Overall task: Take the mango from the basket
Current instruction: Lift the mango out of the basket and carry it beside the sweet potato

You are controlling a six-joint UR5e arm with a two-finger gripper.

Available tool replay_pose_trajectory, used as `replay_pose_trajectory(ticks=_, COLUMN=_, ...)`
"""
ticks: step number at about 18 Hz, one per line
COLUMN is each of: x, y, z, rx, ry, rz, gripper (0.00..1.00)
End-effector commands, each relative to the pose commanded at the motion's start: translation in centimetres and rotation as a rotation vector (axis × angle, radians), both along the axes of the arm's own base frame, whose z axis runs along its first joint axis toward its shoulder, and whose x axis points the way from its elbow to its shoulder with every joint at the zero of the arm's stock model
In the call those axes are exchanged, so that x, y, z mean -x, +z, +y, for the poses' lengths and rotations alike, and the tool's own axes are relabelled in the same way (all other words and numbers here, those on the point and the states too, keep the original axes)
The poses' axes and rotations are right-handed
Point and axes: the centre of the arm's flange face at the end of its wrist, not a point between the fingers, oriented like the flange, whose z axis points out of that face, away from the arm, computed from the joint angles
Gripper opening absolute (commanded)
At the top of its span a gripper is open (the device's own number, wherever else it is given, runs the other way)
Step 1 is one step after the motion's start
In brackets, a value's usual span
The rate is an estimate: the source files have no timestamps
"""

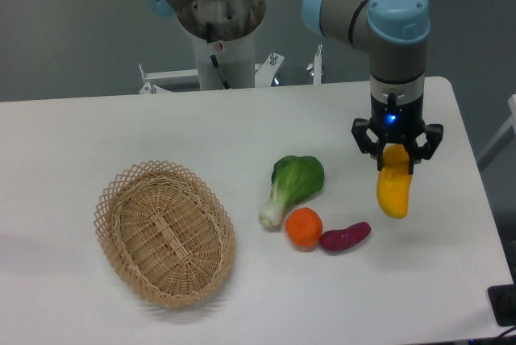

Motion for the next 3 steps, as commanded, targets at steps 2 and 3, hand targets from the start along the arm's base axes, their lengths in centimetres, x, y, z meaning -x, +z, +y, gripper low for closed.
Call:
replay_pose_trajectory(ticks=2, x=-0.08, y=-0.06, z=0.06, rx=0.0, ry=-0.002, rz=0.0, gripper=0.48)
replay_pose_trajectory(ticks=3, x=-0.11, y=-0.13, z=0.07, rx=-0.001, ry=-0.002, rz=-0.002, gripper=0.48)
